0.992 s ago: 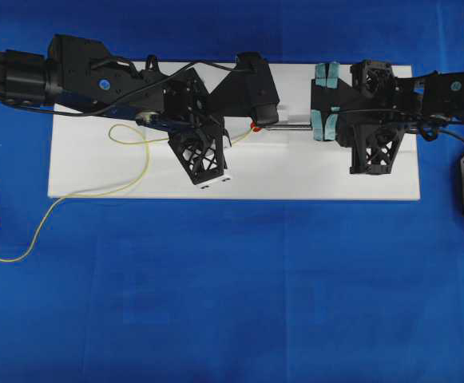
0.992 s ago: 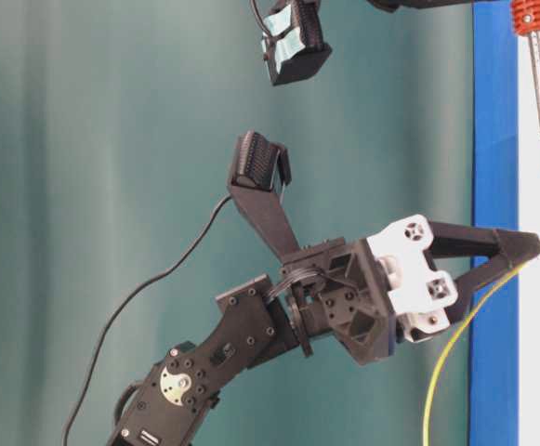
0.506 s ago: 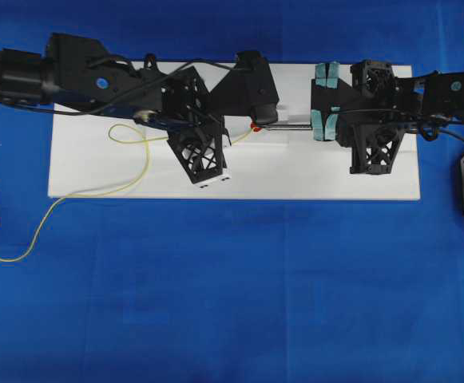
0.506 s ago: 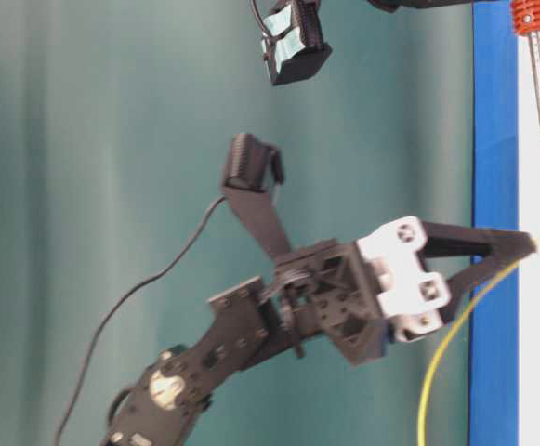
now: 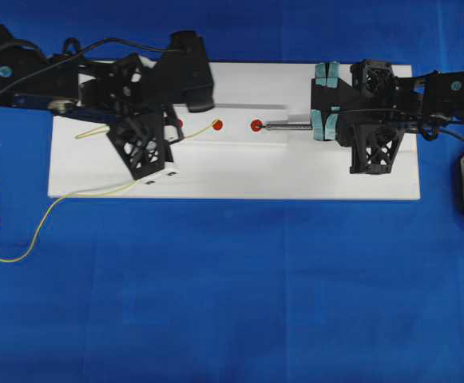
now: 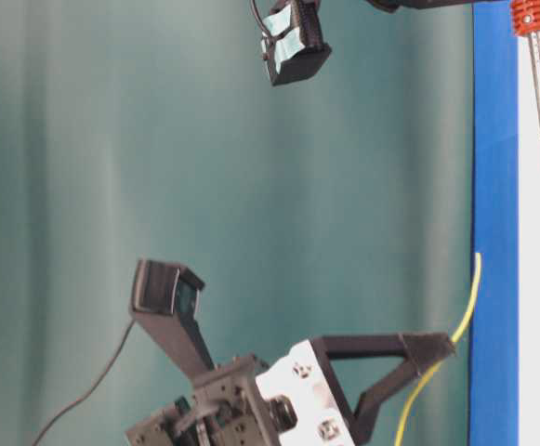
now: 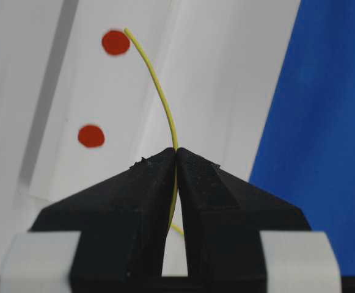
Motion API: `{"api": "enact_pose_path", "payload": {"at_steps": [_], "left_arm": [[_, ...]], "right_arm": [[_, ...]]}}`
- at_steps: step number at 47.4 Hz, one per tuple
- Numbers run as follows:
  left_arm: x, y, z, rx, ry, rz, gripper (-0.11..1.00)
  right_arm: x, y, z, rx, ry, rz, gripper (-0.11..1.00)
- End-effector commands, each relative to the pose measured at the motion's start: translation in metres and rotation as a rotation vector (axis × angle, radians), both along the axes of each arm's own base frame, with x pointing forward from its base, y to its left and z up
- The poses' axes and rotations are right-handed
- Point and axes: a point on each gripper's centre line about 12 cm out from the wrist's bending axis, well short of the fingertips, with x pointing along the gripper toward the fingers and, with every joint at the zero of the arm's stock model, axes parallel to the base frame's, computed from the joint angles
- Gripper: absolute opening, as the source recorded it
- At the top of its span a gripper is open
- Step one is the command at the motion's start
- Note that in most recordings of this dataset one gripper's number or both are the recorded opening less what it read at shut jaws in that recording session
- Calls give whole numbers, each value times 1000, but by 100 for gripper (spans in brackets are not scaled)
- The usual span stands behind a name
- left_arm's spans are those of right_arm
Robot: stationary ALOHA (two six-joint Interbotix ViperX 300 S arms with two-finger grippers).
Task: Touch the tip of the soldering iron to the tip of the solder at the mark.
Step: 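Separate the tools and lower them back toward the table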
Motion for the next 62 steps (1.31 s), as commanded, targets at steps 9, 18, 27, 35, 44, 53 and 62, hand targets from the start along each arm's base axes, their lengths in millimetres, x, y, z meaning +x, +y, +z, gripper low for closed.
{"api": "enact_pose_path", "payload": {"at_steps": [9,18,27,35,44,53,62], "left_arm": [[-4,-1,14,5,-53,0,3],[-9,-1,15,6,-55,0,3],[-19,-2,18,6,-64,3,3],[-30,-3,19,5,-80,5,3],[-36,-4,22,11,-136,3,3],[-40,-11,24,6,-157,-9,3],[-50,-44,36,-37,-214,-64,3]], "right_arm": [[5,-1,17,-15,-56,1,6],[-8,1,35,-31,-120,-1,6],[-31,5,50,-47,-189,-9,6],[-49,9,58,-44,-245,-35,6],[-54,10,60,-41,-270,-47,6],[-52,12,63,-20,-299,-66,6],[-51,41,80,53,-375,-24,6]]}}
